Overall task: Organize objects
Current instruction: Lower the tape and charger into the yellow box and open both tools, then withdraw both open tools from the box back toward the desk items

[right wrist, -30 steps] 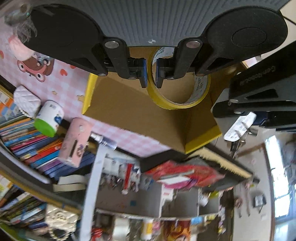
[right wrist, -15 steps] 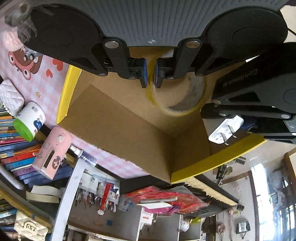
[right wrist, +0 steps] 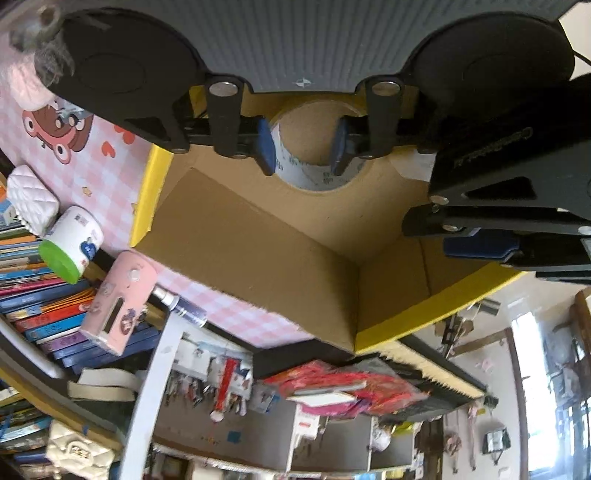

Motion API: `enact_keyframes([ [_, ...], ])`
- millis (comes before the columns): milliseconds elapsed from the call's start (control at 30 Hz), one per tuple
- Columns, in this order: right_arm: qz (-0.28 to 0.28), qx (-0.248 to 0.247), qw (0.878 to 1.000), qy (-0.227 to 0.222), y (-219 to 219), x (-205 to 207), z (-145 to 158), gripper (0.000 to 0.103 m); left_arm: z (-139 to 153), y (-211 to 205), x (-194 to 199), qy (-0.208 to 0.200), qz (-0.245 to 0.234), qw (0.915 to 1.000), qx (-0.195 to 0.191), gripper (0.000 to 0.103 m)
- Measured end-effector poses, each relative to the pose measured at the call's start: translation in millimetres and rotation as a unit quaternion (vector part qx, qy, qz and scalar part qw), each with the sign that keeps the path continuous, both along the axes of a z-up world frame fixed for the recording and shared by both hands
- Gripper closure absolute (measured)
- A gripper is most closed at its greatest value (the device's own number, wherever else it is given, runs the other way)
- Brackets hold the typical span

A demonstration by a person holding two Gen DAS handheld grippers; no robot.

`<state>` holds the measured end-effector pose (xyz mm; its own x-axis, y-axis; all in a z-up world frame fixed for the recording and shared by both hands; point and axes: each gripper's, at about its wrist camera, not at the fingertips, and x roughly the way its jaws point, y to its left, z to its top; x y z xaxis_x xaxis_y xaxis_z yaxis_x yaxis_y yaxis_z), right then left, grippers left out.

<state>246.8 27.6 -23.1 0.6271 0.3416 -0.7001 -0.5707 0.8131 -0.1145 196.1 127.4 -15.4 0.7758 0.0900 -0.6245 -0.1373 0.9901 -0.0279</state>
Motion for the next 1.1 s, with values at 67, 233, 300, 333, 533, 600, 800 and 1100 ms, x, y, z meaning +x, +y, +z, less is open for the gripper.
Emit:
enact_keyframes([
  [67,-0.008,0.007,1.000,-0.006,-2,-4,4,0.069,4,1,-6,-0.010,0.001,1.0000,0.001,0.068],
  [233,-0.026,0.028,0.999,-0.034,-8,-20,15,0.063,13,4,-20,-0.027,0.008,0.9996,0.000,0.066],
  [300,-0.032,0.033,0.998,-0.046,-9,-29,20,0.061,17,6,-28,-0.034,0.012,0.9993,0.000,0.061],
  [333,-0.035,0.036,0.997,-0.051,-10,-32,22,0.060,19,8,-32,-0.039,0.015,0.9991,-0.001,0.057],
  [533,-0.060,0.047,0.993,-0.086,-14,-60,33,0.047,27,17,-57,-0.060,0.034,0.9976,-0.002,0.039],
  [600,-0.072,0.051,0.991,-0.098,-15,-70,37,0.044,29,21,-66,-0.066,0.041,0.9970,-0.003,0.037],
  [800,-0.092,0.055,0.988,-0.109,-14,-97,41,0.039,29,31,-90,-0.068,0.047,0.9965,-0.010,0.035],
  [1100,-0.102,0.048,0.987,-0.111,-9,-143,38,0.034,24,42,-129,-0.059,0.042,0.9973,-0.012,0.031],
])
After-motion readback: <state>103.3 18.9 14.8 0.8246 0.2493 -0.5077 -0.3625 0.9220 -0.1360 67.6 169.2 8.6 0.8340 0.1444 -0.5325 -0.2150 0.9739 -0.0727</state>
